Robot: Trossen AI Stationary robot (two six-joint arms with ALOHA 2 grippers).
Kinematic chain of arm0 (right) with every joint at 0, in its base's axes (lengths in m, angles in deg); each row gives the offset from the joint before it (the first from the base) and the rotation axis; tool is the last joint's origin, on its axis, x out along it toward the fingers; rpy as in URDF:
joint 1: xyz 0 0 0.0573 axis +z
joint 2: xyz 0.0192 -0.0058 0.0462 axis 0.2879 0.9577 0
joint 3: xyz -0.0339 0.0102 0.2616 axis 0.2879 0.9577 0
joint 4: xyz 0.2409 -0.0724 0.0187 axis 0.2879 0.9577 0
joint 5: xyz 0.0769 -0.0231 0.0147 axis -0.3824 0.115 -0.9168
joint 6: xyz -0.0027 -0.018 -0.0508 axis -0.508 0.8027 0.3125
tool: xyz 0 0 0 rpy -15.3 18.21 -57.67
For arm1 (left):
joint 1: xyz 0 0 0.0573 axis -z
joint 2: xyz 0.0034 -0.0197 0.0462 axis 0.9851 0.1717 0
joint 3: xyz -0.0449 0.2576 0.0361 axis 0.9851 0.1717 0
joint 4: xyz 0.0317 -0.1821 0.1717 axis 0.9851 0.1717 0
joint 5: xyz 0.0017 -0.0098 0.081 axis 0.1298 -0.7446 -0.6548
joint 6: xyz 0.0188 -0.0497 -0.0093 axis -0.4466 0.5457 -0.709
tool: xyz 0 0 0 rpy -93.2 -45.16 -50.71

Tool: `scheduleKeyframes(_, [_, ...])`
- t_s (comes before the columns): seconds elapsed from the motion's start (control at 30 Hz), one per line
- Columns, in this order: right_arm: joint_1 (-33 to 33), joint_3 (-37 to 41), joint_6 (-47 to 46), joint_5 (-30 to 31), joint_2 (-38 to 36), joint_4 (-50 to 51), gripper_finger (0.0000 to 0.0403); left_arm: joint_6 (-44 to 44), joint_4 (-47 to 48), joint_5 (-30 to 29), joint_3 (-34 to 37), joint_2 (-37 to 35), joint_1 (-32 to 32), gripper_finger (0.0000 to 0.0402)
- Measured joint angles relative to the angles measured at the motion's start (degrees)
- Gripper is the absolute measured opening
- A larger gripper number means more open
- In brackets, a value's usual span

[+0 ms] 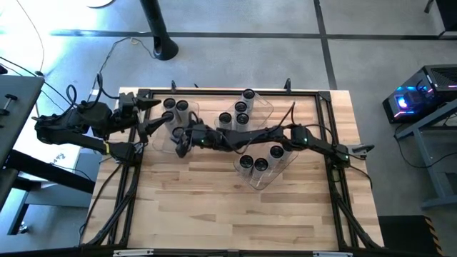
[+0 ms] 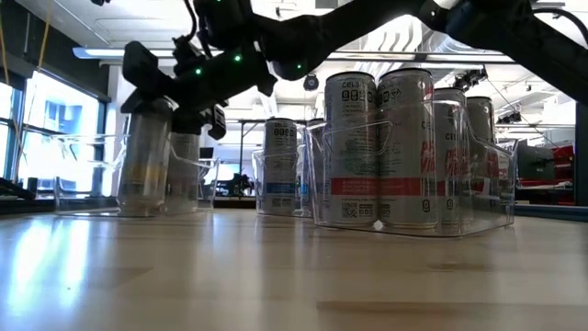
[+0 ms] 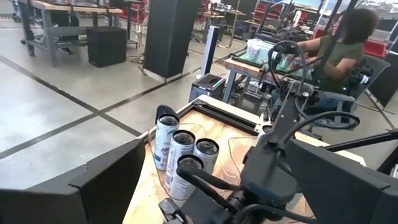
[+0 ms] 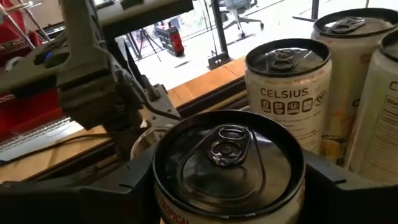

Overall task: Sort soda cans
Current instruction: Put the white-yellow soda can into the top left transparent bin

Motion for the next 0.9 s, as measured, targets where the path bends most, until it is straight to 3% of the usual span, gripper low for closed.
scheduleKeyframes(0.23, [1.9, 0.0, -1.2, 3.3, 0.0, -0.5, 0.0235, 0.0, 0.0, 0.6, 0.0, 0.0, 0.0, 0.0383])
scheduleKeyframes(0.77, [1.4, 0.0, 9.5, 4.0, 0.0, -1.3, 0.0235, 0.0, 0.0, 0.6, 0.0, 0.0, 0.0, 0.0383])
scheduleKeyframes(0.9, [1.2, 0.0, 8.7, 4.1, 0.0, -0.9, 0.0286, 0.0, 0.0, 0.6, 0.0, 0.0, 0.0, 0.0383])
